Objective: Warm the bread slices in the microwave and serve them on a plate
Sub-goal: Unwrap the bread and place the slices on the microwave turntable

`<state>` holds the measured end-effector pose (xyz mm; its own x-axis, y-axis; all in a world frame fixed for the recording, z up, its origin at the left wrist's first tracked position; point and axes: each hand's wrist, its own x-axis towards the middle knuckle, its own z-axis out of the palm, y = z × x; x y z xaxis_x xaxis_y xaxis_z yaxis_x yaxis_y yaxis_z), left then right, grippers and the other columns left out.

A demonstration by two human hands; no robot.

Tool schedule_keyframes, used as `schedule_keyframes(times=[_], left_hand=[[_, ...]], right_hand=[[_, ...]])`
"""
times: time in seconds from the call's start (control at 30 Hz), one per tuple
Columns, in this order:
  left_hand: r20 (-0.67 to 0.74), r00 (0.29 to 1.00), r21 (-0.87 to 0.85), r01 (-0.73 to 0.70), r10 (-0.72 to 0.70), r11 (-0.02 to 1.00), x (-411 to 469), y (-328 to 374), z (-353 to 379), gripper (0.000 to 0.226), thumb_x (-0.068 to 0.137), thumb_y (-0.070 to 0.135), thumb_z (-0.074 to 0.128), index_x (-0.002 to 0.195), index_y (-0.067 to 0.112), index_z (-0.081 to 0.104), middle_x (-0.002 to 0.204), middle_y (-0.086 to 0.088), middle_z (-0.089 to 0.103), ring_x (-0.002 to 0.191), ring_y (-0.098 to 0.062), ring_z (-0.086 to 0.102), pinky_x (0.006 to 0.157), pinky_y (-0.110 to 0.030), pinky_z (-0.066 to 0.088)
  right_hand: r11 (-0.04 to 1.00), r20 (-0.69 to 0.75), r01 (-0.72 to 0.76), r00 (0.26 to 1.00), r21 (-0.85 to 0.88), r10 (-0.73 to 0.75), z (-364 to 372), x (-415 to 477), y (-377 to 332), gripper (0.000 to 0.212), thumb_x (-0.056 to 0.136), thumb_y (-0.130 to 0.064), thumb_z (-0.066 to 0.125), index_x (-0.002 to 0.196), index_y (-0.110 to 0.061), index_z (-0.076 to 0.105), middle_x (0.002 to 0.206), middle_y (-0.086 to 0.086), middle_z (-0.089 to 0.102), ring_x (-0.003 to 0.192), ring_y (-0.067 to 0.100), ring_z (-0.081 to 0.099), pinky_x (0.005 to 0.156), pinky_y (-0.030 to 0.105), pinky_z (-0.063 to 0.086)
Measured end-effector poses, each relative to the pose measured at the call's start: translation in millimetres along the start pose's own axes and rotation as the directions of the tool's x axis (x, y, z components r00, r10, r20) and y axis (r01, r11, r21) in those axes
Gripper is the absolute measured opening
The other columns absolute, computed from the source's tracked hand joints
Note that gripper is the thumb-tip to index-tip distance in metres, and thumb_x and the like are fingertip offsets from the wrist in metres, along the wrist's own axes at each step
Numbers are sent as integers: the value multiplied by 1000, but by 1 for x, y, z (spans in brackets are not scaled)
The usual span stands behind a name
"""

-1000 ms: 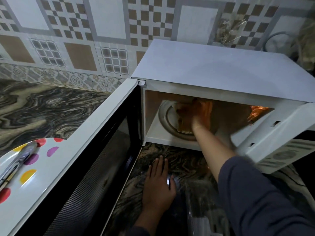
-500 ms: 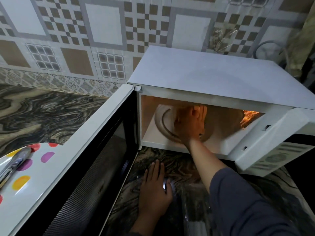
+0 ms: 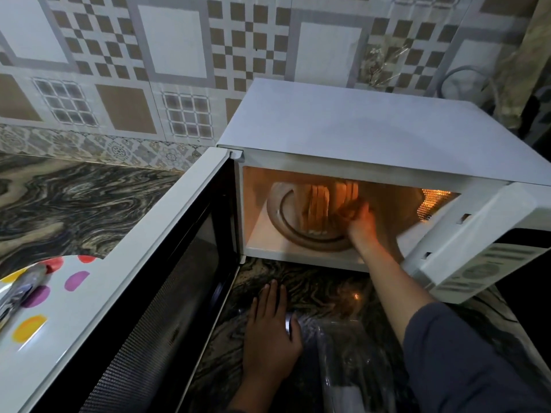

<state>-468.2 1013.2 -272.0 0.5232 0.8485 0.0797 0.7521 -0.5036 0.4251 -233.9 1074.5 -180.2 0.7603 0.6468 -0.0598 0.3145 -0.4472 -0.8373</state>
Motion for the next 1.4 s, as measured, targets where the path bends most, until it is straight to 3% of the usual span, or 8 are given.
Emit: schedule_keyframes(times=[0.13,0.23,0.43,0.7,0.9,1.03,1.27,1.4], left_hand=[[-11,1000,-6,-2,2,1000,-1,-1,1,57,79,41,42,128,15,57,138,-2,52,129,-15,46,111,-23,6],[-22,1000,-10,-3,2,1000,-1,-1,2,57,79,41,43,129,15,56,139,-3,51,130,-16,46,112,-23,5],[-51,999,5,-9,10,1000,0,-1,4,57,78,39,44,128,15,56,137,-4,52,129,-17,47,111,-27,14],[-58,998,11,-4,4,1000,-1,-1,3,57,78,39,43,129,14,56,138,-4,52,129,-17,47,111,-27,14],[-66,998,11,-8,9,1000,0,-2,5,58,78,39,44,129,14,55,139,-4,50,130,-17,45,111,-28,15],[-84,996,12,-7,8,1000,0,-2,7,58,79,39,42,131,14,53,140,-4,49,132,-17,44,111,-29,16],[-108,994,23,-5,7,1000,1,-3,11,60,81,40,40,134,15,49,144,-4,45,135,-16,39,112,-27,11],[-119,993,19,-6,9,1000,2,-3,13,61,81,40,38,135,14,48,144,-5,44,136,-17,37,112,-28,10]], right_hand=[[1000,-61,-1,998,29,3,10,8,5,26,99,-12,41,122,-5,50,114,14,57,105,28,56,70,12,44],[999,-98,20,995,48,-15,14,6,8,29,95,-10,49,122,0,48,120,18,55,111,32,54,78,21,38],[992,-111,126,986,5,-124,18,-11,5,34,80,-7,65,112,-3,52,99,12,54,91,25,52,74,28,38],[983,-56,179,983,27,-177,26,-22,7,48,83,-10,65,128,-4,48,118,15,62,107,30,59,84,26,42],[989,-57,145,988,-15,-145,27,-21,9,65,78,-17,66,135,-3,39,126,19,56,114,35,55,93,40,47],[985,-88,152,983,-80,-159,32,-19,11,54,79,-13,63,127,1,44,125,22,53,116,35,51,92,35,42],[981,-49,182,981,-63,-185,36,-19,16,70,81,-30,59,141,-7,32,139,14,43,127,30,42,108,37,34],[985,-51,159,985,-68,-162,31,-19,13,58,77,-34,58,125,-4,50,117,11,59,108,25,56,89,29,44]])
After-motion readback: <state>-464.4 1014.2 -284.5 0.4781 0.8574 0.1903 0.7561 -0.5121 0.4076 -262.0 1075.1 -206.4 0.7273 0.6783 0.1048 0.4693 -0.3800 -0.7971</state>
